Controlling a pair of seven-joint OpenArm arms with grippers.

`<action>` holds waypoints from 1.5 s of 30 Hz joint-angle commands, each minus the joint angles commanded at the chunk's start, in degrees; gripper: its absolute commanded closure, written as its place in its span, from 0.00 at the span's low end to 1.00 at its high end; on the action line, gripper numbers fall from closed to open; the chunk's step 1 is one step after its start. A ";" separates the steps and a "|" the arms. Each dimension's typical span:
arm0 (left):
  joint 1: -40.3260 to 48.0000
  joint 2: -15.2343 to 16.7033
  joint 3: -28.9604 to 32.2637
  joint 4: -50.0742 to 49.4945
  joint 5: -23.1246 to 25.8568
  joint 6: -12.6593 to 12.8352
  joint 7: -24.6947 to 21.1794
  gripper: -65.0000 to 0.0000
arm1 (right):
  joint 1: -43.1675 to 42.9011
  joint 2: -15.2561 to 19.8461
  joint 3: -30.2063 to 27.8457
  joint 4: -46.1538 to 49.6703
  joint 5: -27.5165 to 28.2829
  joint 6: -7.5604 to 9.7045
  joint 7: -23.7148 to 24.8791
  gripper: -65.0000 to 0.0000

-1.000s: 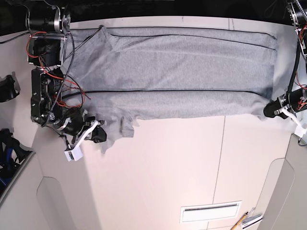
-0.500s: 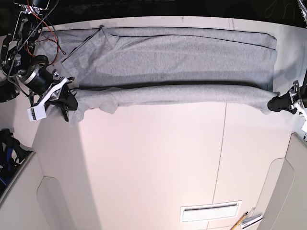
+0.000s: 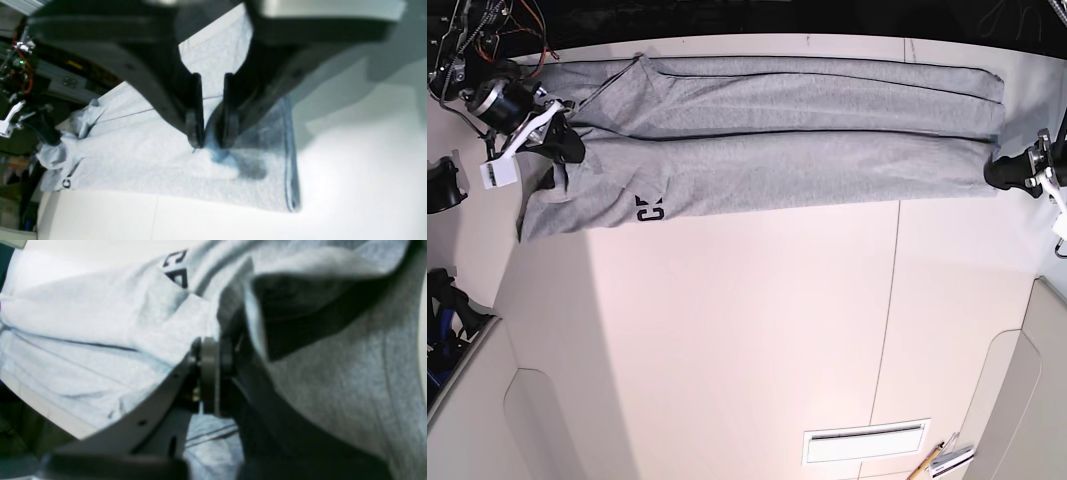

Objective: Fold the T-shirt properly
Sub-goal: 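Regrasp the folded strip's end with the left gripper and tug it straight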

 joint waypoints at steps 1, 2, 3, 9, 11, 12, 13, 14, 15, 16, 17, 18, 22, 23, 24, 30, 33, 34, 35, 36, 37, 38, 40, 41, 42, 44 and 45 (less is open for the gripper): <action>0.02 0.00 0.00 0.00 0.00 0.00 0.00 0.78 | -0.11 -0.02 0.00 0.00 -0.44 0.00 -0.04 0.89; 0.00 0.00 0.02 0.00 0.00 0.00 0.00 0.74 | -0.11 -0.02 0.00 -0.02 -0.63 0.00 -0.04 0.75; -0.02 -0.02 0.00 0.00 0.00 0.00 0.00 0.66 | -0.09 0.00 0.02 0.00 -0.59 0.00 -0.04 0.64; 0.00 -0.96 -3.10 0.00 0.00 0.00 0.00 0.52 | -0.09 -0.33 1.40 3.21 5.86 0.07 -6.69 0.56; 0.15 -0.96 -6.95 0.00 0.00 0.00 0.00 0.52 | -0.09 -1.44 3.10 6.12 5.86 0.04 -7.13 0.56; 0.26 -0.94 -9.05 0.00 0.00 0.00 0.00 0.52 | -0.09 -2.12 4.07 7.65 5.84 0.04 -7.13 0.56; 0.72 -0.96 -11.06 0.00 0.00 0.00 0.00 0.50 | -0.09 -2.75 4.96 9.22 5.84 0.04 -7.10 0.56; 1.46 -0.94 -12.90 0.00 0.00 0.00 0.00 0.46 | -0.09 -3.39 5.75 10.71 5.84 0.04 -7.13 0.56; 2.45 -0.96 -14.12 0.00 0.00 0.00 0.00 0.42 | -0.07 -4.00 6.27 12.00 5.84 0.04 -7.08 0.56; 3.65 -0.96 -14.67 0.00 0.00 0.00 0.00 0.39 | -0.07 -4.20 6.36 13.09 5.84 0.04 -7.04 0.58; 4.98 -0.92 -14.71 0.00 0.00 0.00 0.00 0.37 | 0.07 -4.17 6.25 13.73 5.81 0.09 -6.88 0.63; 6.34 -0.72 -14.69 0.00 0.00 0.00 0.00 0.37 | 0.24 -4.11 6.21 13.77 5.66 0.26 -6.69 0.74; 11.37 0.59 -14.69 0.00 0.00 0.00 0.00 0.37 | 0.22 -4.13 6.21 12.79 5.25 0.26 -6.19 1.00; 11.98 1.01 -14.69 0.00 0.00 0.00 0.00 0.37 | 0.20 -4.13 6.21 12.17 4.46 0.26 -5.97 1.00; 12.57 1.40 -14.69 0.00 0.00 0.00 0.00 0.37 | 0.20 -4.13 6.21 11.54 3.69 0.24 -5.75 1.00; 13.35 6.01 -14.67 0.00 2.54 0.00 -1.46 0.37 | 0.17 -4.13 6.21 7.32 3.50 0.22 -5.60 1.00; 13.33 9.05 -14.67 0.00 2.96 0.00 -2.07 0.37 | 0.20 -4.11 6.21 7.26 4.79 0.22 -5.62 1.00; 13.31 9.68 -14.69 0.00 2.98 0.00 -2.62 0.37 | 0.17 -4.13 6.21 7.26 4.98 0.22 -5.77 1.00; 13.31 10.23 -14.69 0.00 2.96 0.00 -2.70 0.37 | 0.11 -4.11 6.21 7.26 4.98 0.22 -5.92 1.00; 13.31 10.64 -14.69 0.00 2.96 0.00 -2.70 0.37 | 0.07 -4.13 6.21 7.26 4.98 0.22 -5.99 1.00; 13.31 10.99 -14.69 0.00 2.98 0.00 -2.92 0.37 | 0.09 -4.13 6.21 7.26 4.98 0.22 -5.99 1.00; 13.29 11.34 -14.67 0.00 3.00 0.00 -3.36 0.37 | 0.11 -4.11 6.21 7.26 5.03 0.22 -5.92 1.00; 13.27 12.11 -14.67 0.00 2.98 0.00 -3.99 0.37 | 0.09 -4.13 6.21 7.26 5.40 0.22 -5.79 1.00; 13.27 12.55 -14.67 0.00 3.03 0.00 -4.91 0.38 | 0.09 -4.13 6.21 7.26 5.55 0.22 -5.79 1.00; 13.27 12.92 -14.69 0.00 3.03 0.00 -5.83 0.39 | 0.11 -4.13 6.21 7.26 5.64 0.22 -5.79 1.00; 13.11 13.49 -14.69 0.00 3.29 0.00 -6.53 0.54 | 0.11 -4.13 6.21 7.26 5.66 0.22 -5.79 1.00; 12.96 13.55 -14.69 0.00 3.55 0.00 -6.55 0.66 | 0.09 -4.13 6.21 7.26 5.66 0.22 -5.81 1.00</action>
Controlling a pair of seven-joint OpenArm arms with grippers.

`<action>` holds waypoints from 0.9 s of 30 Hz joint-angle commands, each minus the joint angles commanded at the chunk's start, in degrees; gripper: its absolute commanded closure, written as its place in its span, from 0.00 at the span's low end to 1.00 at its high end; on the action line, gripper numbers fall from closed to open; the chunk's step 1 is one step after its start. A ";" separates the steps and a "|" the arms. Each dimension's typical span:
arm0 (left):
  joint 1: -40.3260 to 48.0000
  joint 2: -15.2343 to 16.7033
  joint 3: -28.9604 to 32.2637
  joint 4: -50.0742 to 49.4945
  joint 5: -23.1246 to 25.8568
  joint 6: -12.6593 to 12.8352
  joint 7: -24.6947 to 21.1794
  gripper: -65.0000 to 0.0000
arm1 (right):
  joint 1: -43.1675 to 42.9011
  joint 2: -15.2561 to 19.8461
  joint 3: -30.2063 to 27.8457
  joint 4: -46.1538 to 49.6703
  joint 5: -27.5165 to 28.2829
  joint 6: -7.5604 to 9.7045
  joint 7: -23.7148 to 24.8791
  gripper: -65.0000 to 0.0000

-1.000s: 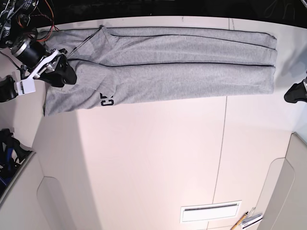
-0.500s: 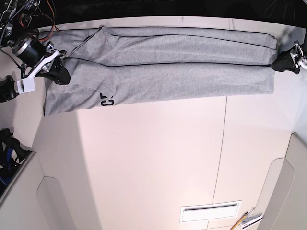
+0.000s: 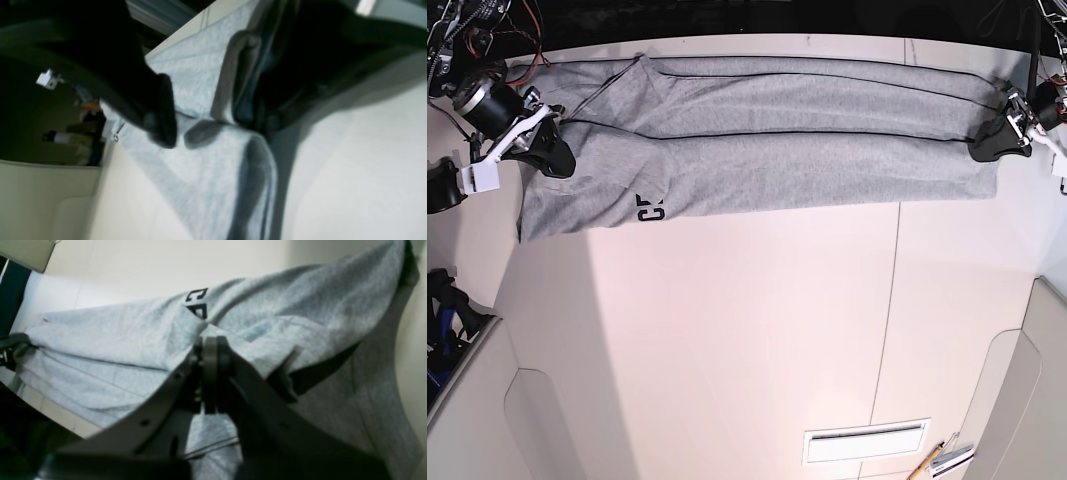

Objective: Fold the T-shirt properly
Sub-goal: 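Regrasp the folded strip's end with the left gripper and tug it straight, then grasp the strip's end with the left gripper and lift it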

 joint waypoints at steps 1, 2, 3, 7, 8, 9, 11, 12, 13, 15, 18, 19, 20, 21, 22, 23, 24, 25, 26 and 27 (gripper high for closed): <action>-0.17 0.00 0.00 0.00 0.35 0.00 0.00 0.80 | 0.00 0.00 0.00 0.00 0.00 0.00 0.00 1.00; -0.59 -0.02 0.00 0.00 0.85 0.00 0.00 0.91 | 0.02 0.02 0.00 0.00 0.00 0.00 0.00 1.00; -0.98 -0.02 0.00 0.00 1.53 0.00 0.00 1.00 | 0.00 0.00 0.00 0.00 0.04 0.00 0.00 1.00; -3.19 -0.07 0.00 0.02 3.10 0.00 0.52 1.00 | 0.00 0.00 0.00 0.00 0.15 0.00 -0.20 1.00; -3.67 -0.09 -0.07 0.02 3.10 0.00 0.76 1.00 | 0.00 0.00 0.00 0.00 0.15 0.00 -0.20 1.00; -4.07 -0.22 -0.13 0.22 3.13 0.00 0.98 1.00 | 0.00 0.00 0.00 0.00 0.13 -0.02 -0.24 1.00; -4.28 -0.63 -0.74 1.90 3.19 0.00 1.38 1.00 | 0.00 0.02 0.00 0.00 0.13 0.00 -0.24 1.00; -4.24 -0.83 -1.68 3.52 3.58 0.00 1.44 1.00 | 0.00 0.02 0.00 0.00 0.11 0.00 -0.24 1.00; -4.26 -1.03 -2.97 5.40 4.33 0.00 1.53 1.00 | 0.00 0.02 0.00 0.00 0.13 -0.02 -0.22 1.00; -4.26 -1.49 -5.75 9.66 6.01 0.00 1.31 1.00 | 0.00 0.02 0.00 0.00 0.15 0.00 -0.22 1.00; -4.24 -2.38 -8.20 15.17 9.60 0.00 0.26 1.00 | 0.15 0.02 0.00 0.07 1.18 0.00 -0.22 1.00; -4.24 -2.45 -8.22 16.59 10.62 0.00 -0.02 1.00 | 0.20 0.02 0.00 0.13 1.57 0.02 -0.17 1.00; -4.24 -2.43 -8.20 17.81 11.21 0.00 -0.02 1.00 | 0.48 0.02 0.00 0.20 1.64 0.02 -0.24 1.00; -4.22 -2.40 -8.17 18.99 11.32 0.00 -0.07 1.00 | 0.79 0.00 0.02 0.20 1.57 0.02 -0.46 1.00; -4.20 -2.40 -8.17 20.22 11.34 0.00 -0.22 1.00 | 0.98 0.00 0.02 0.20 1.51 0.02 -0.70 1.00; -4.04 -2.40 -8.17 21.70 10.99 0.00 -0.17 1.00 | 1.09 0.00 0.02 0.20 1.46 0.02 -0.66 1.00; -3.63 -2.19 -8.17 23.65 10.47 0.00 -0.15 1.00 | 1.09 0.02 0.02 0.20 1.44 0.02 -0.63 1.00; -2.97 -1.75 -8.13 26.18 10.03 0.00 -0.13 1.00 | 1.09 0.00 0.02 0.20 1.42 0.02 -0.66 1.00; -2.25 -1.05 -7.93 29.22 9.79 0.00 -0.13 1.00 | 1.09 0.02 0.02 0.20 1.40 0.02 -0.66 1.00; -1.49 -0.22 -7.30 32.46 9.49 0.00 -0.15 1.00 | 1.11 0.02 0.02 0.20 1.40 0.02 -0.63 1.00</action>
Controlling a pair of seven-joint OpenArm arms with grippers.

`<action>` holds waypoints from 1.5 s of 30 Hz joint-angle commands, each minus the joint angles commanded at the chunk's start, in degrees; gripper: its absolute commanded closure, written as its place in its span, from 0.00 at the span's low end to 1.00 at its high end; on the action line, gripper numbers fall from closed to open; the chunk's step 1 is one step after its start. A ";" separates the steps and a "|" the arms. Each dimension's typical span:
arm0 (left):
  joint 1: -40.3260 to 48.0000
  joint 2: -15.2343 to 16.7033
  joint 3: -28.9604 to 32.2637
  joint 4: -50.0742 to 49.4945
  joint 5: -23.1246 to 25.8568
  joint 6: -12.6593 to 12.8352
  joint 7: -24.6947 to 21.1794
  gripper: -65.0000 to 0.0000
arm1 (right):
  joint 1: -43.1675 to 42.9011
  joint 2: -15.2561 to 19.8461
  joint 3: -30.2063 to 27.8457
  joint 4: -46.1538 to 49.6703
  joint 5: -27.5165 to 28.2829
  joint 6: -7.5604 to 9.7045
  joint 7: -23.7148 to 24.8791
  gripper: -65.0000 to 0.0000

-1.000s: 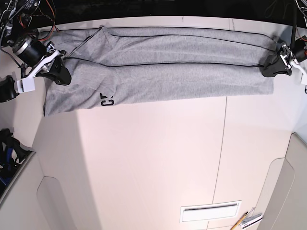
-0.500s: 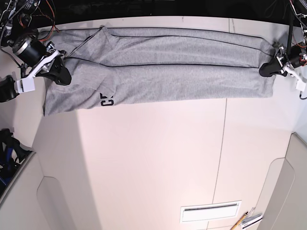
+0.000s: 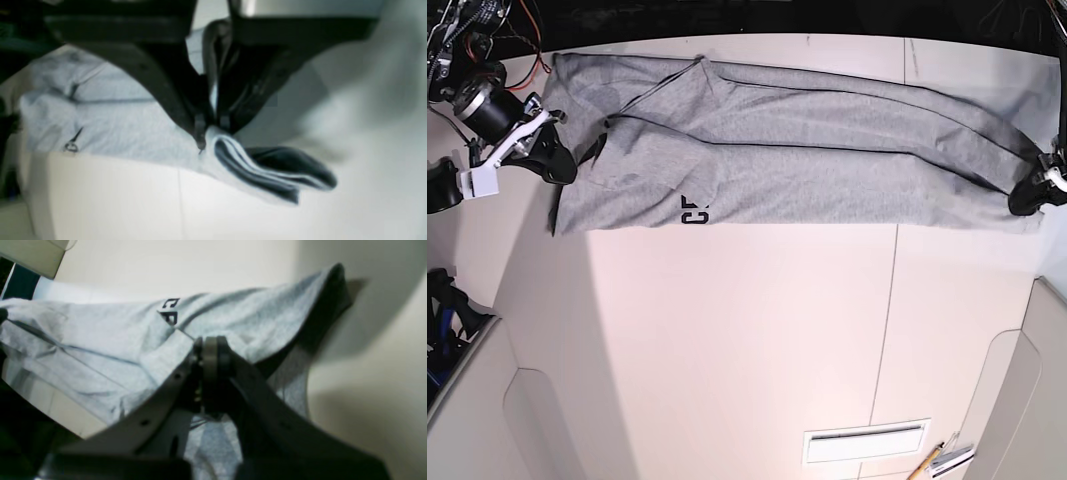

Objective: Fold the T-shirt properly
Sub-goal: 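Grasp the strip's end with the left gripper and lift it, then fold the strip's end over toward the right gripper with the left gripper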

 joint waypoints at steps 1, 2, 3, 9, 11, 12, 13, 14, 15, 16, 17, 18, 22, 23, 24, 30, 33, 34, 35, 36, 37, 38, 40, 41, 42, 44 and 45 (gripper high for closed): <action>0.63 0.90 1.22 3.17 0.07 0.00 0.02 1.00 | -0.02 -0.02 0.00 0.00 0.00 0.00 0.00 1.00; 1.25 1.86 3.10 6.10 0.28 0.00 0.04 1.00 | -0.02 0.00 0.00 0.00 0.00 0.00 0.00 1.00; 1.70 2.89 5.68 8.55 1.03 0.00 0.04 1.00 | 0.00 -0.02 0.00 0.00 -0.07 0.00 0.02 1.00; 1.64 10.43 22.58 13.77 9.16 0.00 -2.97 1.00 | -0.02 0.00 0.00 0.00 -0.42 0.00 0.02 1.00; 1.66 12.37 27.12 13.77 12.17 0.00 -4.48 1.00 | -0.02 0.00 0.31 0.00 -0.44 0.00 0.02 1.00; 1.66 13.14 29.07 13.77 14.08 0.00 -5.99 1.00 | -0.02 0.00 0.61 0.00 -0.39 0.00 0.02 1.00; 1.66 13.84 30.73 13.77 16.20 0.00 -7.82 1.00 | -0.02 0.00 1.03 0.00 -0.37 -0.02 0.02 1.00; 1.66 14.51 32.15 13.75 18.40 0.00 -9.49 1.00 | -0.02 0.00 1.55 0.00 -0.35 -0.04 0.02 1.00; 1.66 14.97 33.40 13.73 20.37 0.00 -11.02 1.00 | -0.02 0.00 2.19 0.00 -0.07 -0.04 0.02 0.96; 1.66 15.34 34.42 13.73 21.94 0.00 -12.15 1.00 | -0.02 0.00 2.93 0.00 0.17 -0.02 0.00 0.90; 1.66 15.58 35.32 13.73 23.32 0.00 -13.27 1.00 | -0.02 0.00 3.74 0.00 0.28 -0.02 0.02 0.85; 1.66 15.56 36.11 13.73 24.30 0.00 -14.60 0.94 | -0.02 0.00 4.59 0.00 0.28 -0.04 0.02 0.81; 1.66 15.58 37.83 13.73 26.64 0.00 -18.36 0.69 | -0.02 0.42 7.63 0.00 -0.24 -0.02 0.15 0.68; 1.66 15.58 38.38 13.73 26.58 0.00 -18.69 0.65 | -0.02 0.46 8.04 0.00 -0.85 -0.04 0.44 0.63; 1.66 15.61 39.12 13.73 26.60 0.00 -19.02 0.59 | -0.02 0.46 8.31 0.00 -1.53 -0.26 0.85 0.56; 1.66 21.18 41.57 13.73 27.26 0.00 -19.50 0.53 | -0.02 0.52 8.37 -0.04 -4.09 -0.92 2.45 0.38; 1.66 23.10 41.55 13.73 27.23 0.00 -19.47 0.53 | -0.17 1.60 8.13 -1.11 -4.07 -0.92 2.40 0.38; 1.66 23.19 41.55 13.73 27.21 0.00 -19.50 0.53 | -0.17 2.29 8.11 -2.23 -4.04 -0.90 2.40 0.38; 1.66 23.17 41.55 13.73 27.06 0.00 -19.47 0.53 | -0.17 3.13 8.11 -3.76 -4.00 -0.90 2.40 0.38; 1.66 23.15 41.55 13.75 26.93 0.00 -19.47 0.53 | -0.15 3.91 8.11 -5.49 -3.93 -0.85 2.45 0.38; 1.66 23.15 41.55 13.77 26.64 0.00 -19.45 0.53 | -0.13 4.61 8.11 -7.41 -3.82 -0.83 2.62 0.38; 1.66 23.15 41.55 13.81 26.34 0.00 -19.30 0.53 | -0.09 5.22 8.11 -9.38 -3.85 -0.79 3.13 0.38; 1.70 23.15 41.55 14.08 25.83 0.00 -19.04 0.53 | 0.00 6.12 8.11 -12.90 -3.34 -0.26 3.52 0.38; 1.68 23.12 41.55 14.32 25.42 0.00 -18.82 0.53 | -0.02 6.16 8.11 -14.12 -2.86 -0.02 3.45 0.38; 1.68 23.12 41.55 14.64 24.72 0.00 -18.56 0.53 | -0.02 6.12 8.11 -15.15 -2.21 0.20 3.26 0.38; 1.66 23.17 41.55 15.72 22.40 0.00 -17.75 0.53 | 0.00 6.03 8.07 -16.79 -0.44 0.24 2.80 0.38; 1.66 23.17 41.55 16.55 22.21 0.00 -17.77 0.53 | -0.02 6.03 7.87 -17.20 0.17 0.24 2.40 0.38</action>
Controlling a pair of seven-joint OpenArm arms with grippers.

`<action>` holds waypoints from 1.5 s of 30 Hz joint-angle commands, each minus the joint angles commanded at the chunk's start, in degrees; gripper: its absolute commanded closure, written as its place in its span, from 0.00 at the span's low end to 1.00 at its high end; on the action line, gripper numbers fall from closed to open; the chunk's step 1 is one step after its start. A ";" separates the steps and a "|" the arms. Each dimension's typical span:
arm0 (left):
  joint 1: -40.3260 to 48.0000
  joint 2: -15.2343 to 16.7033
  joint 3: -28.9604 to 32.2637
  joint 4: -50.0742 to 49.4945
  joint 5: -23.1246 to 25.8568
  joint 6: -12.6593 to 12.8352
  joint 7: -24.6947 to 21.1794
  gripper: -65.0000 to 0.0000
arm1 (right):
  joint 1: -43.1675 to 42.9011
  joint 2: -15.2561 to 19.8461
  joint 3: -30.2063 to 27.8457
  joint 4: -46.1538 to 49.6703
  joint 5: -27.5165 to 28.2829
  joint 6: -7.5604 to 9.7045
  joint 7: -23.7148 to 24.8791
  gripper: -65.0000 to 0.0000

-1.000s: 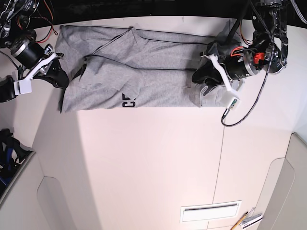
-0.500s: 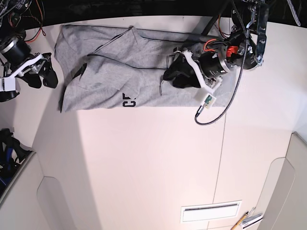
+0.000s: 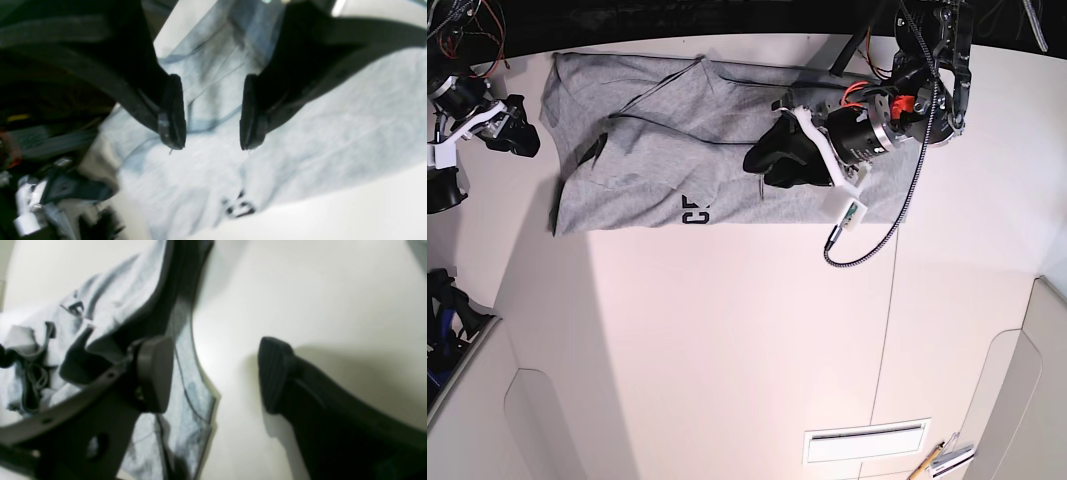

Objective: Fold the T-shirt properly
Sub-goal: 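Fold the strip's end over toward the right gripper with the left gripper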

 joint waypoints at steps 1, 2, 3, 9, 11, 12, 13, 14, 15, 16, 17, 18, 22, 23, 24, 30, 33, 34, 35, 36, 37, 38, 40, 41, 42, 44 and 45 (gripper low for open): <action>0.00 -0.02 -0.13 0.92 0.07 0.00 0.00 0.53 | 0.02 0.00 -0.24 -0.13 0.24 0.00 -0.35 0.38; 0.00 -0.02 -0.59 1.92 0.07 0.00 0.00 0.53 | 0.00 0.00 -0.48 -0.20 0.28 0.00 -0.35 0.38; 0.02 0.00 -1.25 2.82 0.02 0.00 0.00 0.53 | 0.00 0.00 -0.72 -0.20 0.28 0.11 -0.31 0.38; 0.04 -0.02 -7.61 4.20 -0.22 0.00 0.07 0.53 | 1.09 0.00 -6.64 -0.68 -0.76 0.15 -0.15 0.38; 0.07 -0.02 -8.96 4.20 -0.24 0.00 0.37 0.53 | 1.90 -0.02 -9.79 -1.75 -0.74 0.11 -0.07 0.38; 0.07 -0.04 -9.38 4.20 -0.22 0.00 0.44 0.53 | 2.32 -0.04 -11.08 -2.36 -0.52 0.11 -0.07 0.38; 0.17 -0.02 -9.64 4.20 -0.22 0.00 0.44 0.53 | 2.64 -0.04 -12.09 -2.97 0.28 0.13 -0.17 0.38; 0.22 -0.02 -9.90 4.20 -0.20 0.00 0.55 0.53 | 2.86 -0.04 -12.79 -3.34 1.70 0.13 -0.39 0.38; 0.22 -0.04 -9.92 4.20 -0.17 0.00 0.90 0.53 | 2.86 -0.20 -13.00 -3.39 3.17 0.15 -0.50 0.38; 0.24 -0.15 -9.92 4.20 -0.20 0.00 1.01 0.53 | 2.86 -0.35 -12.98 -3.34 3.87 0.20 -0.66 0.38; 0.37 -0.15 -9.92 4.20 -0.22 0.00 1.05 0.53 | 2.86 -0.35 -12.98 -3.34 4.04 0.22 -0.76 0.38; 0.37 -0.17 -9.92 4.20 -0.20 0.00 1.25 0.53 | 2.86 -0.33 -12.98 -3.34 4.28 0.24 -1.18 0.38; 0.31 -0.15 -9.92 4.20 -1.03 0.00 1.25 0.53 | 2.89 -1.03 -12.98 -3.34 5.95 1.07 -2.64 0.38; 0.31 -0.13 -9.92 4.20 -1.27 0.00 1.25 0.53 | 2.89 -1.49 -13.00 -3.34 6.19 1.09 -2.75 0.38; 0.31 -0.13 -9.92 4.20 -1.68 0.00 1.25 0.53 | 2.91 -1.95 -13.03 -3.34 6.29 1.09 -2.91 0.38; 0.31 -0.15 -9.92 4.20 -1.73 0.00 1.27 0.53 | 4.22 -3.54 -13.05 -3.34 8.11 1.51 -5.51 0.38; 0.31 -0.15 -9.92 4.20 -1.73 0.00 1.27 0.53 | 5.40 -4.15 -13.20 -3.34 7.93 1.49 -5.88 0.38; 0.31 -0.15 -9.92 4.20 -1.77 0.00 1.27 0.53 | 5.75 -4.48 -13.44 -3.34 7.78 1.46 -6.10 0.39; 0.31 -0.15 -9.92 4.20 -1.88 0.00 1.27 0.53 | 6.12 -4.87 -13.79 -3.34 7.72 1.46 -6.08 0.39; 0.31 -0.13 -9.90 4.20 -1.90 0.00 1.27 0.53 | 6.47 -5.27 -14.43 -3.34 7.15 1.44 -6.12 0.39; 0.31 -0.13 -9.92 4.20 -1.92 0.00 1.27 0.53 | 6.71 -5.51 -15.34 -3.34 6.58 1.44 -6.14 0.39; 0.31 -0.13 -9.92 4.20 -1.92 0.00 1.25 0.53 | 6.69 -5.75 -16.35 -3.34 6.25 1.44 -6.01 0.39; 0.31 -0.13 -9.92 4.20 -1.92 0.00 1.25 0.53 | 6.67 -5.75 -18.32 -3.34 5.07 1.20 -5.68 0.39; 0.31 -0.13 -9.92 4.20 -1.90 0.00 1.27 0.53 | 6.67 -5.75 -18.97 -3.34 3.78 1.03 -4.70 0.39; 0.33 -0.13 -9.92 4.20 -1.88 0.00 1.29 0.53 | 6.67 -5.77 -19.45 -3.34 2.25 1.05 -3.58 0.40; 0.31 -0.15 -9.92 4.20 -1.88 0.00 1.27 0.53 | 6.69 -5.77 -20.06 -3.34 -0.46 1.03 -1.81 0.56; 0.31 -0.15 -9.92 4.20 -1.88 0.00 1.27 0.53 | 6.67 -5.77 -20.20 -3.34 -1.25 1.03 -1.27 0.69</action>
